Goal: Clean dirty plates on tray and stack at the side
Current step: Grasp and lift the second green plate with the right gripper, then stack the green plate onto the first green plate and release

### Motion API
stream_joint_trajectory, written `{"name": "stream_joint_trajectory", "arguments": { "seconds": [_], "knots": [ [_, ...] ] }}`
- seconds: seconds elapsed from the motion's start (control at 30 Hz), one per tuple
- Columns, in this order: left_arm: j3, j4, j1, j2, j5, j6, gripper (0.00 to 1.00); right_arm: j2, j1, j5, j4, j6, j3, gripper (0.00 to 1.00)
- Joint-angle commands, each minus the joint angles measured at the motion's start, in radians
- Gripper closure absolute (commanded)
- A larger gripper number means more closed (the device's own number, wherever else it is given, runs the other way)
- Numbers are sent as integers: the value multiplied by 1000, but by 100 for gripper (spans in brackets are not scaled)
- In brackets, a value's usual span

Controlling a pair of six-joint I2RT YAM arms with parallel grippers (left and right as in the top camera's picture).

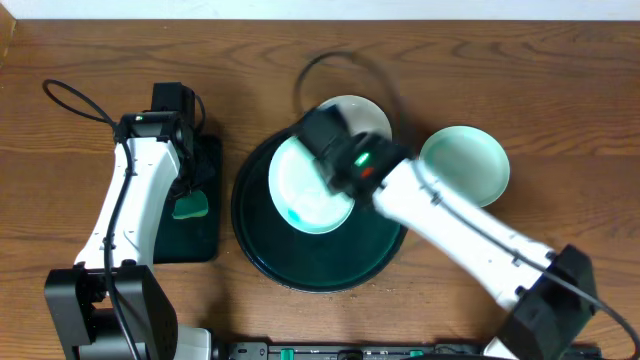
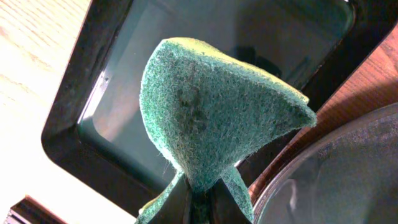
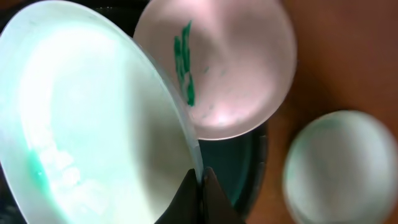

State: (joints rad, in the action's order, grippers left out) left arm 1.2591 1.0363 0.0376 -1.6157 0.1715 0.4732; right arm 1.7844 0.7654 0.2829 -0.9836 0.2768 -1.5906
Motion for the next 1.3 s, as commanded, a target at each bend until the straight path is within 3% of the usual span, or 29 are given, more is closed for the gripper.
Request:
{"name": "stream_joint_trajectory", "arguments": {
  "seconds": [0.0, 0.3, 0.6, 1.07, 1.27],
  "knots": [
    [6, 3, 3, -6, 24, -9, 93, -29, -141, -348, -5, 6, -14, 99],
    [6, 3, 3, -6, 24, -9, 93, -50, -582, -554, -98, 7, -14, 99],
    [6, 3, 3, -6, 24, -9, 92, -48, -880, -385, -150, 64, 75, 99],
    [5, -2, 3, -6, 24, -9, 93, -48, -977, -347, 233, 89, 429, 98],
    [5, -2, 3, -6, 24, -9, 93, -48, -913, -370, 212, 14, 410, 71]
  ]
}}
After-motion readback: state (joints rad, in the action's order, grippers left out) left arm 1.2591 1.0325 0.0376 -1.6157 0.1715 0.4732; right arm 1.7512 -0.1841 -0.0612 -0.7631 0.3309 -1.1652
